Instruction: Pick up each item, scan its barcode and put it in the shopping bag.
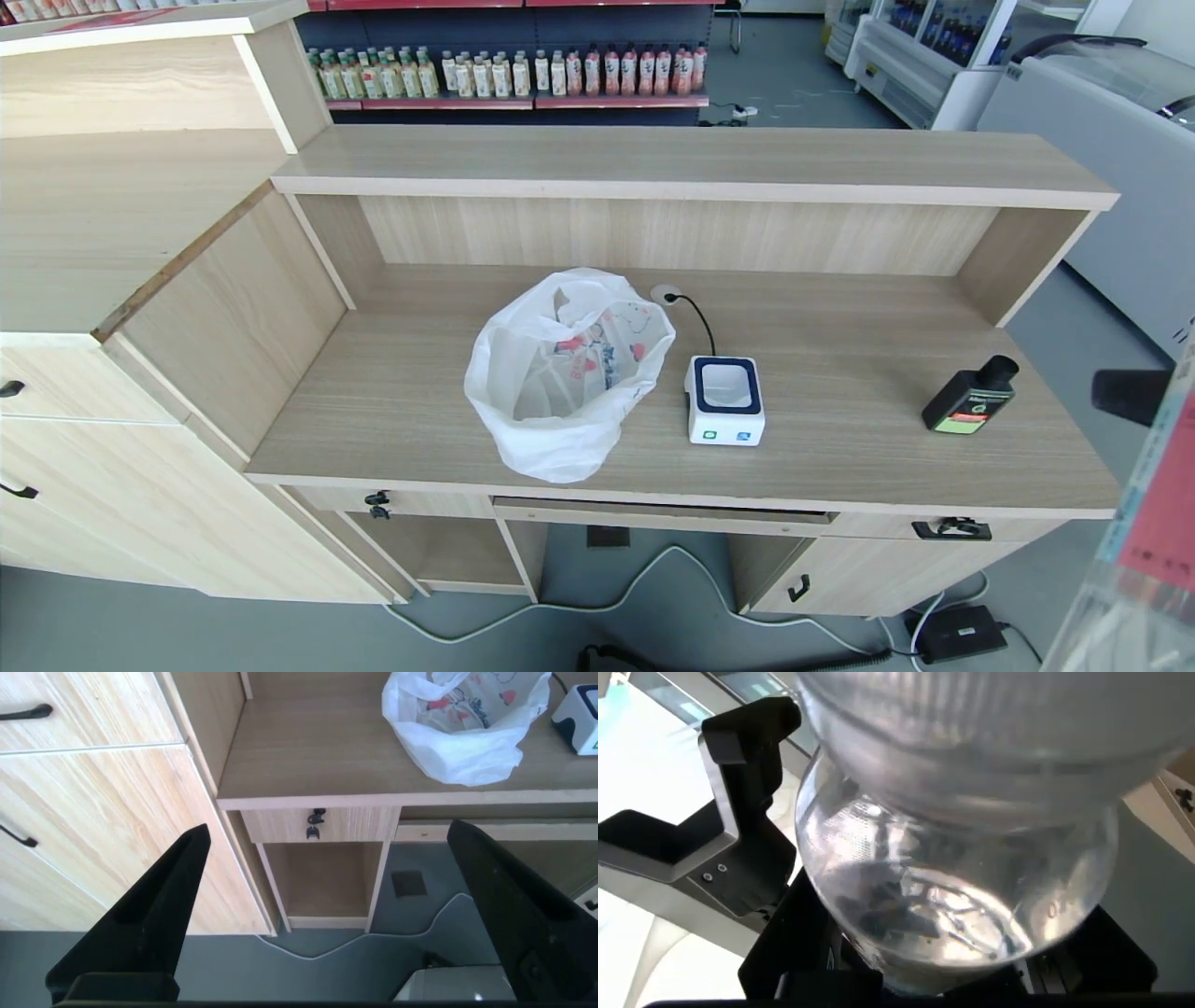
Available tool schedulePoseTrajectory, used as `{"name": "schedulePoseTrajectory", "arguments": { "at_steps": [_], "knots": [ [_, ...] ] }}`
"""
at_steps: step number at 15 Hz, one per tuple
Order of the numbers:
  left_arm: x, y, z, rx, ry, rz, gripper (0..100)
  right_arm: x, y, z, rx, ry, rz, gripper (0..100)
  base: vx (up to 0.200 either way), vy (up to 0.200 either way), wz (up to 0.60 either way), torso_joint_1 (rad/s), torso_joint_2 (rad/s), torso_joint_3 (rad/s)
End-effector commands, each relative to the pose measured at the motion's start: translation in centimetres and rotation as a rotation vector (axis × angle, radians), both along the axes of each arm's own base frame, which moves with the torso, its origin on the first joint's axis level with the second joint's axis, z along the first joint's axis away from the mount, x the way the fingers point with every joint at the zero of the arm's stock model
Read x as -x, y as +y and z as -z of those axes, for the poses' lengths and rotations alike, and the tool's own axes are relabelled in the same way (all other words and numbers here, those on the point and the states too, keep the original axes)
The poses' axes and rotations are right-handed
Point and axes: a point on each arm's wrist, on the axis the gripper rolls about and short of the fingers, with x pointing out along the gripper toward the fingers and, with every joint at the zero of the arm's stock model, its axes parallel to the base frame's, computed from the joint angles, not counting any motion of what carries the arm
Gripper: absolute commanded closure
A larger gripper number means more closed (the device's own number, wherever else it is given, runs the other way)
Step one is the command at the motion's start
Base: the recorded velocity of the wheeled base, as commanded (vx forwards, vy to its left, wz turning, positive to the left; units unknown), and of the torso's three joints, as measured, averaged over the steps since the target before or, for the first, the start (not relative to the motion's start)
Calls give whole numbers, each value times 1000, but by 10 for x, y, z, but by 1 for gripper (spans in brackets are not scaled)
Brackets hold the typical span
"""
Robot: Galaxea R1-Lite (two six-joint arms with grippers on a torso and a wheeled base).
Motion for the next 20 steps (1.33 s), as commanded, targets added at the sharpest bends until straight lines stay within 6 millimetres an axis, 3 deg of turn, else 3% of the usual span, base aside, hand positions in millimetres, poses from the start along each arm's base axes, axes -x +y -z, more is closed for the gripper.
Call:
{"name": "schedulePoseTrajectory", "arguments": {
  "at_steps": [1,18,20],
  "knots": [
    [0,0,0,0,0,0,0,3,-1,5,3,7,2,100,0,0,0,0,0,0],
    [0,0,0,0,-2,0,0,-7,-5,11,14,12,58,100,0,0,0,0,0,0],
    [0,0,0,0,0,0,0,-24,-12,19,30,-12,160,100,0,0,0,0,0,0]
  ]
}}
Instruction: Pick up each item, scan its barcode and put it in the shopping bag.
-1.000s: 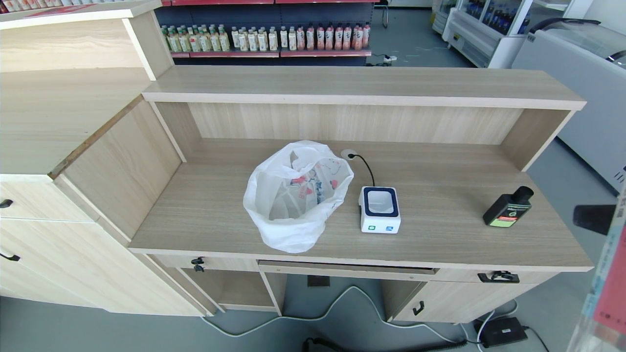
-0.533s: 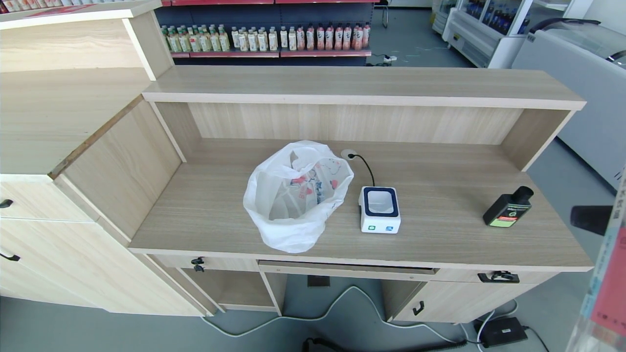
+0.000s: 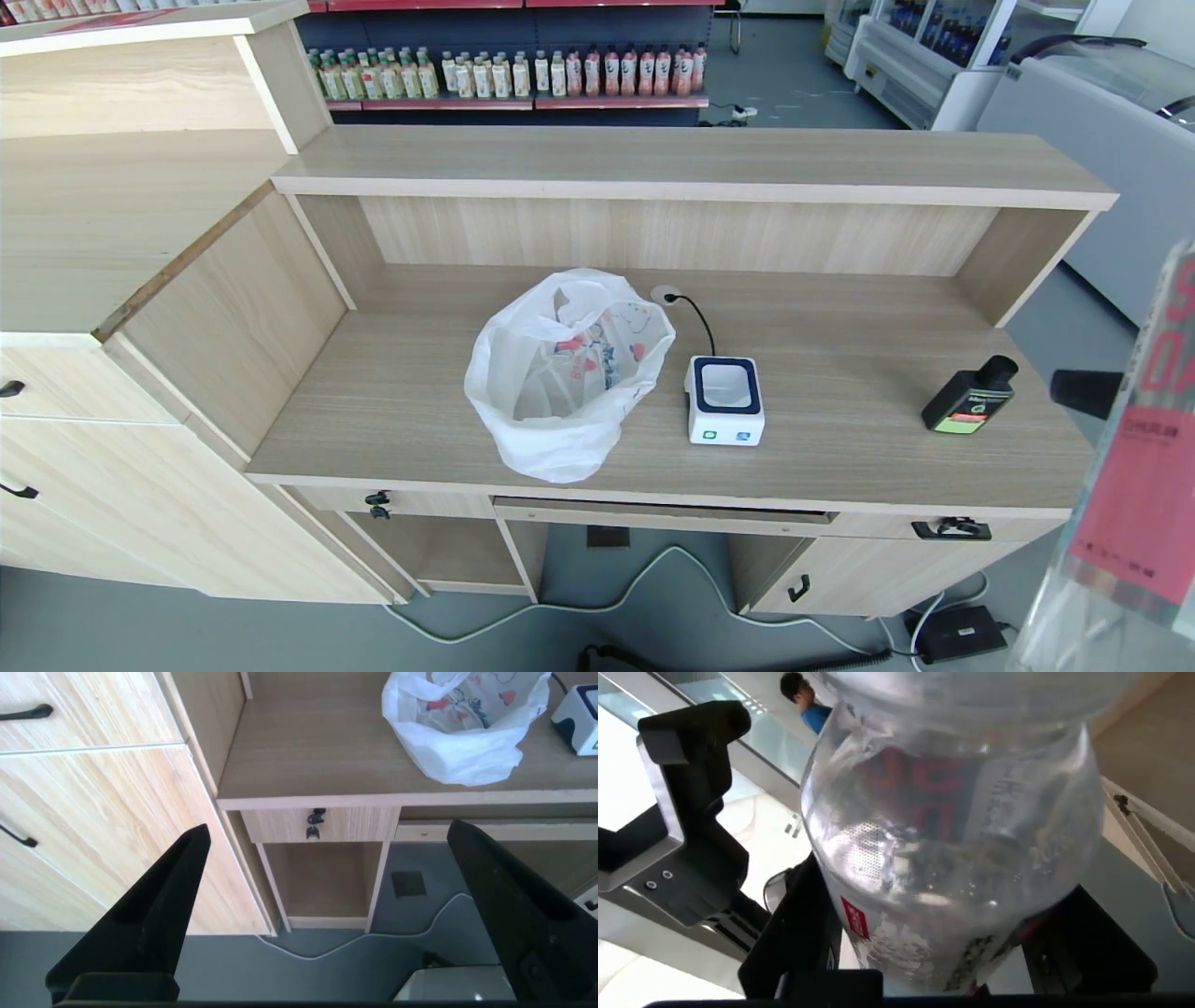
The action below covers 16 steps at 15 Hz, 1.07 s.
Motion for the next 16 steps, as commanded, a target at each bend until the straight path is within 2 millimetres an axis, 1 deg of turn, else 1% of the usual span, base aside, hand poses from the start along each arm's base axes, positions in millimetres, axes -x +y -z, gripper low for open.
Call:
{"name": "schedulePoseTrajectory", "arguments": {
  "at_steps": [1,2,3,4,5,6,7,8,9,10,11,12,13,14,15,16],
  "knots": [
    [0,0,0,0,0,0,0,-28,-11,14,24,-20,174,100,0,0,0,0,0,0],
    [0,0,0,0,0,0,0,-36,-14,18,31,-30,237,100,0,0,0,0,0,0],
    [0,0,0,0,0,0,0,-58,-26,30,55,-37,408,100,0,0,0,0,0,0],
    [0,0,0,0,0,0,0,-79,-39,46,108,-49,549,100,0,0,0,0,0,0],
    [0,0,0,0,0,0,0,-98,-57,67,230,-119,733,100,0,0,0,0,0,0],
    [0,0,0,0,-2,0,0,-110,-75,88,407,-170,913,100,0,0,0,0,0,0],
    [0,0,0,0,-2,0,0,-117,-93,102,577,-196,1067,100,0,0,0,0,0,0],
    [0,0,0,0,-2,0,0,-121,-107,106,656,-229,1128,100,0,0,0,0,0,0],
    [0,0,0,0,0,0,0,-125,-114,105,710,-296,1149,100,0,0,0,0,0,0],
    [0,0,0,0,0,0,0,-130,-123,104,799,-371,1176,100,0,0,0,0,0,0],
    [0,0,0,0,0,0,0,-133,-129,108,896,-421,1200,100,0,0,0,0,0,0],
    [0,0,0,0,0,0,0,-132,-145,112,1097,-504,1265,100,0,0,0,0,0,0],
    [0,0,0,0,0,0,0,-131,-157,111,1232,-581,1296,100,0,0,0,0,0,0],
    [0,0,0,0,0,0,0,-132,-170,109,1365,-701,1297,100,0,0,0,0,0,0],
    [0,0,0,0,0,0,0,-130,-178,109,1459,-791,1294,100,0,0,0,0,0,0],
    [0,0,0,0,0,0,0,-132,-181,110,1516,-851,1280,100,0,0,0,0,0,0]
  ]
}}
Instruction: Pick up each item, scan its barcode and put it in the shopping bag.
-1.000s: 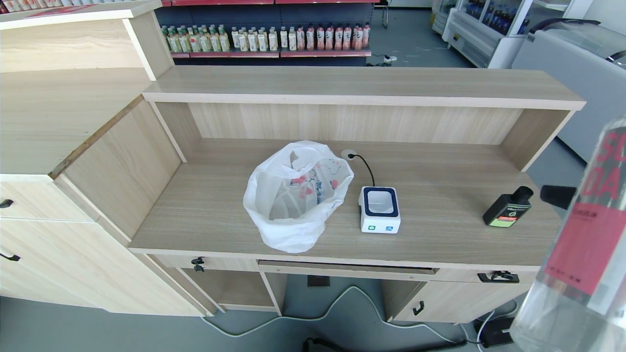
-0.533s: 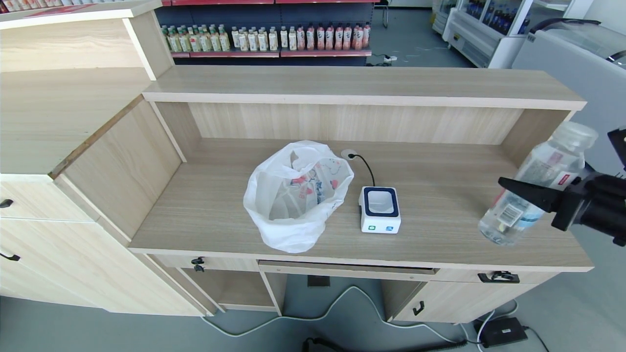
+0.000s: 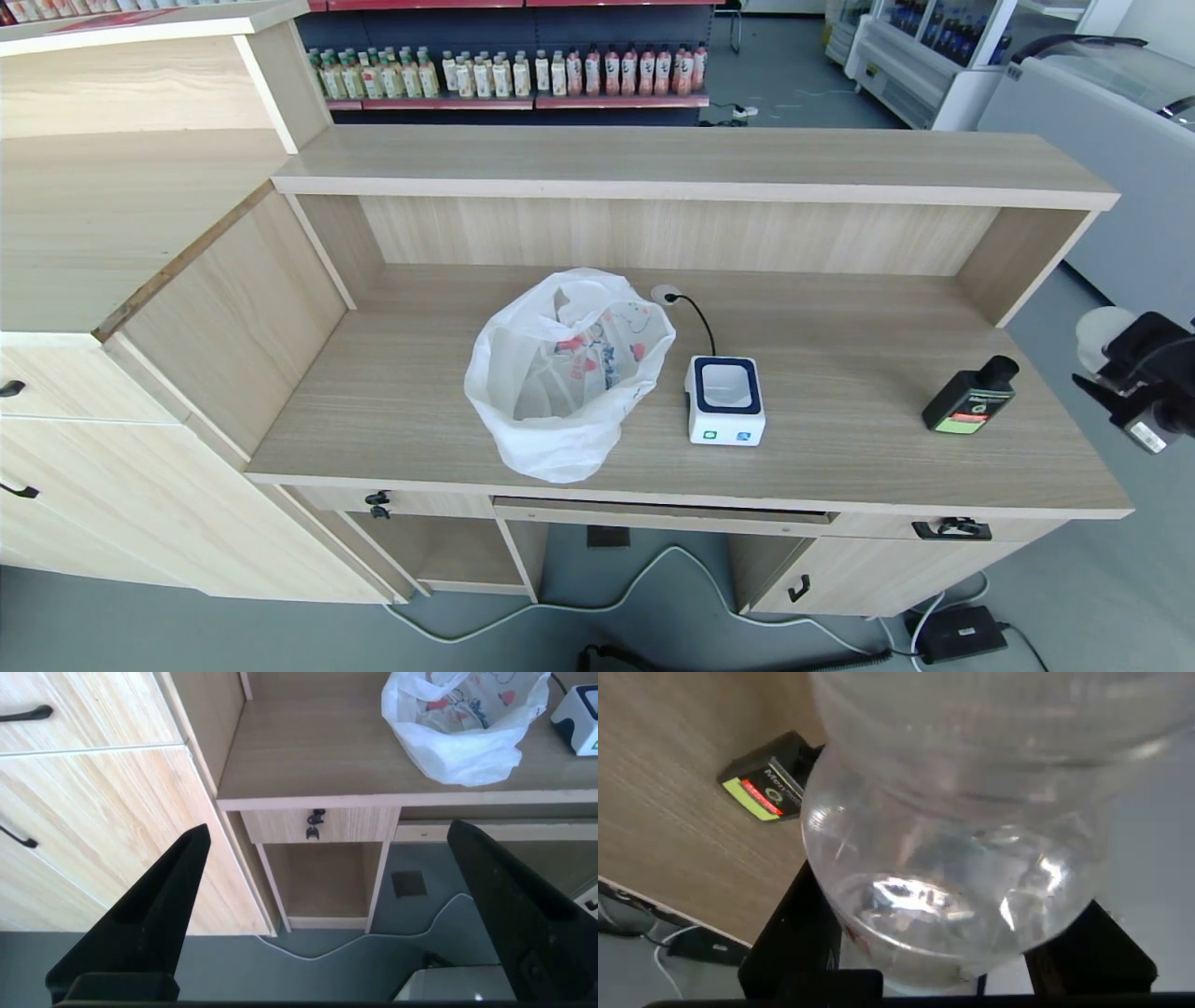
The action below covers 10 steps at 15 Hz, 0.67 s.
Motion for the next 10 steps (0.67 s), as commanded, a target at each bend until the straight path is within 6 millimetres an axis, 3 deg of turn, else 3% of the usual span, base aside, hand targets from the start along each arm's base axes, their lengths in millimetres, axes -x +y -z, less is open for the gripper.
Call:
{"name": "schedulePoseTrajectory", "arguments": {
  "at_steps": [1,3,4,5,7,10],
  "knots": [
    [0,0,0,0,0,0,0,-6,-17,10,100,12,39,100,0,0,0,0,0,0],
    [0,0,0,0,0,0,0,-7,-18,11,141,-2,17,100,0,0,0,0,0,0],
    [0,0,0,0,0,0,0,-11,-16,7,308,-36,-30,100,0,0,0,0,0,0],
    [0,0,0,0,-2,0,0,-13,-13,6,359,-49,-63,100,0,0,0,0,0,0],
    [0,0,0,0,-2,0,0,-20,3,8,367,-68,-196,100,0,0,0,0,0,0],
    [0,0,0,0,0,0,0,-21,11,5,416,-89,-245,100,0,0,0,0,0,0]
  ]
}}
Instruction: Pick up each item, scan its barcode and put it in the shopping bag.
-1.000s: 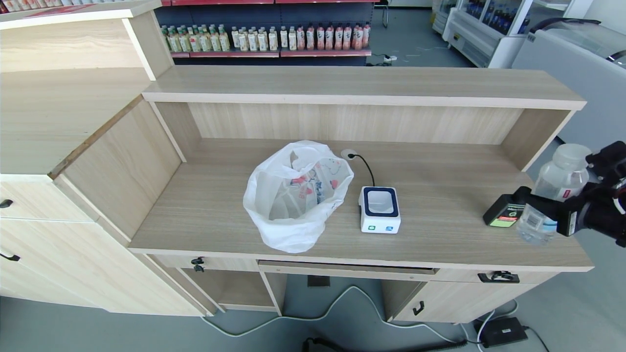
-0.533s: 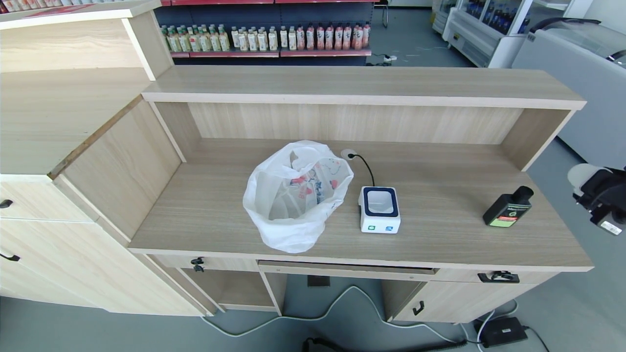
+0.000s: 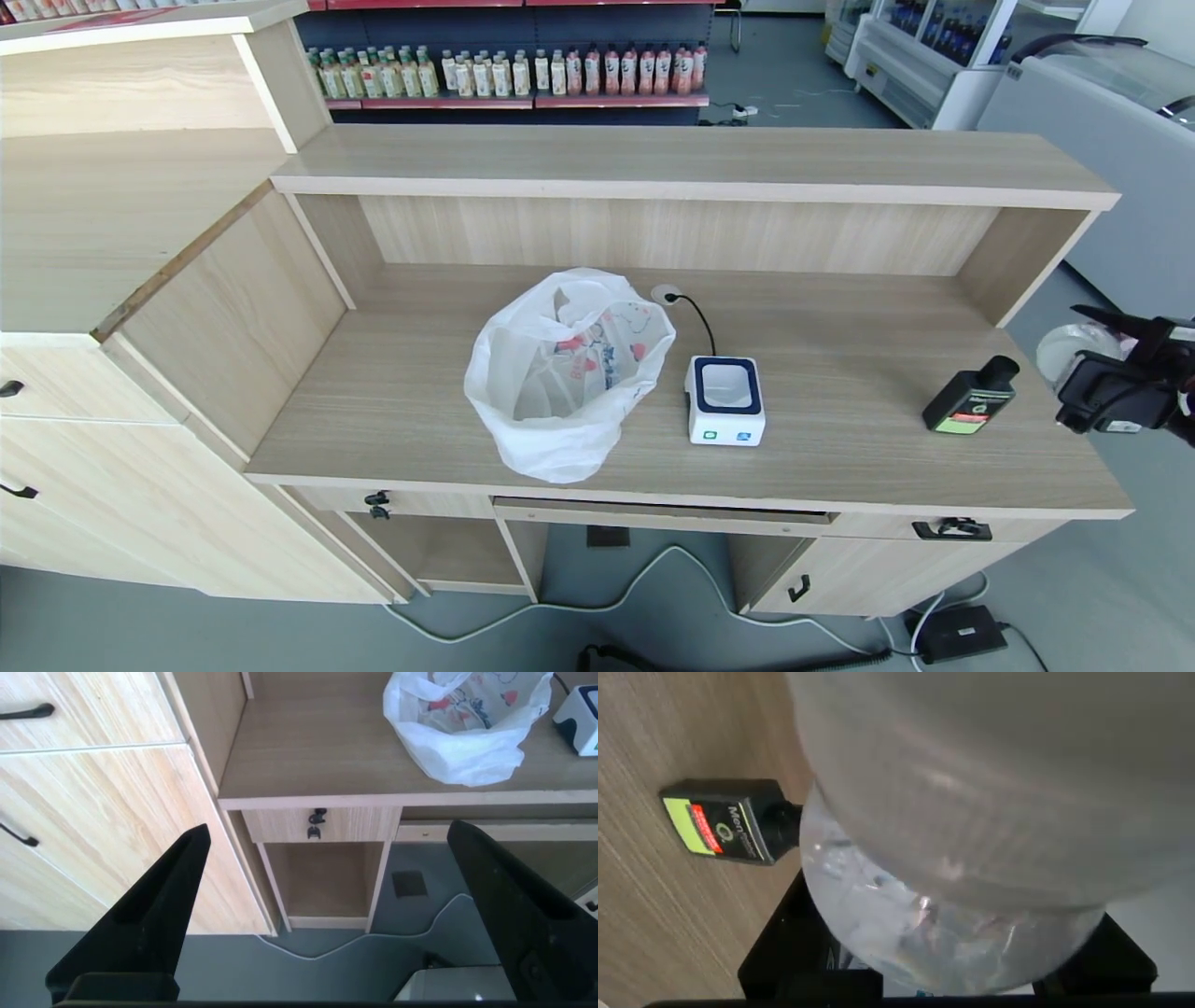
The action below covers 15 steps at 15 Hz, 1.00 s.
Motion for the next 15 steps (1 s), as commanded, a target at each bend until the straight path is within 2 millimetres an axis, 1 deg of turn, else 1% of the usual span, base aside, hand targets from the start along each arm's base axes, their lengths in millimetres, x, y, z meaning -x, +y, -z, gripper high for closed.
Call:
{"name": "schedulePoseTrajectory", "arguments": {
  "at_steps": [1,2,5,6,11,12,15],
  "knots": [
    [0,0,0,0,0,0,0,-3,10,-1,5,-3,-47,100,0,0,600,7,-7,-12],
    [0,0,0,0,0,0,0,-5,19,0,15,-2,-128,100,0,0,600,7,2,-2],
    [0,0,0,0,0,0,0,-11,37,1,82,-18,-217,100,0,0,600,-4,2,2],
    [0,0,0,0,0,0,0,-16,49,3,85,-19,-263,100,0,0,600,7,7,-2],
    [0,0,0,0,0,0,0,-32,79,29,60,45,-380,100,0,0,0,0,0,0],
    [0,0,0,0,0,0,0,-37,88,40,45,75,-449,100,0,0,0,0,0,0],
    [0,0,0,0,0,0,0,-43,97,51,45,70,-507,100,0,0,0,0,0,0]
  ]
}}
